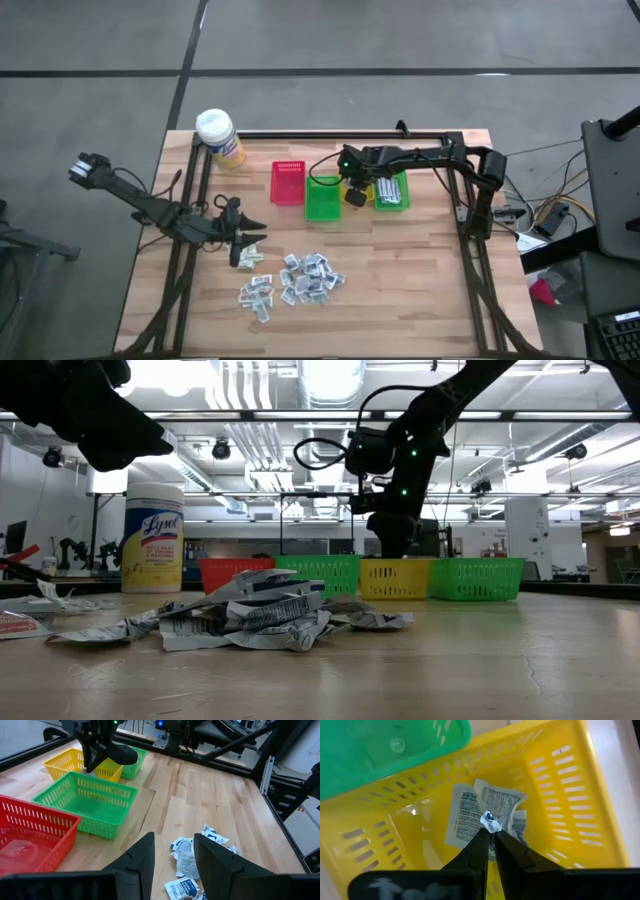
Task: Pick & Place First Aid Supplies
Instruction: Put the alcohol pad into the yellow basket
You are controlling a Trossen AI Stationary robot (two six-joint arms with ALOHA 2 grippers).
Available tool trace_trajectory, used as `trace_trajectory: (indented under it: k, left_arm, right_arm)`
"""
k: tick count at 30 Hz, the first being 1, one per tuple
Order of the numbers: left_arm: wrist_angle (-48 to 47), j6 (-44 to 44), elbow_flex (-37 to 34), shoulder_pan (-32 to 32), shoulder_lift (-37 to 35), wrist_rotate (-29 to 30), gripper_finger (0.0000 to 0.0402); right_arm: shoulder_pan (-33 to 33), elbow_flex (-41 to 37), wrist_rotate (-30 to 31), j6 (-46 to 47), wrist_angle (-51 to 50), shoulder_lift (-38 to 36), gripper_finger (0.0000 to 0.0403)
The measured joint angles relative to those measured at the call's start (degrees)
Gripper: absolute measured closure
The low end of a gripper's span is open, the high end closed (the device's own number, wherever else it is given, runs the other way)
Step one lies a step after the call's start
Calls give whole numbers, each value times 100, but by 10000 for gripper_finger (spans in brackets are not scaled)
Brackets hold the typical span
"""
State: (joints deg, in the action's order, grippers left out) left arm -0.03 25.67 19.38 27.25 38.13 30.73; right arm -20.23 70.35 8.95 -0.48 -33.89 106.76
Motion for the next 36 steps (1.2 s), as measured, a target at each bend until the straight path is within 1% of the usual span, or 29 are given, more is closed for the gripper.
trace_trajectory:
  k: [6, 16, 21, 27, 32, 36]
  left_arm:
    - [0, 0, 0, 0, 0, 1, 271]
    - [0, 0, 0, 0, 0, 1, 271]
    - [0, 2, 0, 0, 0, -1, 271]
    - [0, 0, 0, 0, 0, 1, 271]
    - [0, 0, 0, 0, 0, 1, 271]
    - [0, 1, 0, 2, 0, -1, 271]
  right_arm:
    - [2, 0, -1, -149, 2, -4, 371]
    - [-26, 0, 7, -170, 0, -11, 303]
    - [-20, 122, 7, -170, -88, -16, 283]
    - [-18, 643, 4, -169, -687, -22, 278]
    - [-18, 1139, -2, -169, -1241, -28, 289]
    - [3, 1427, -61, -164, -1421, -28, 298]
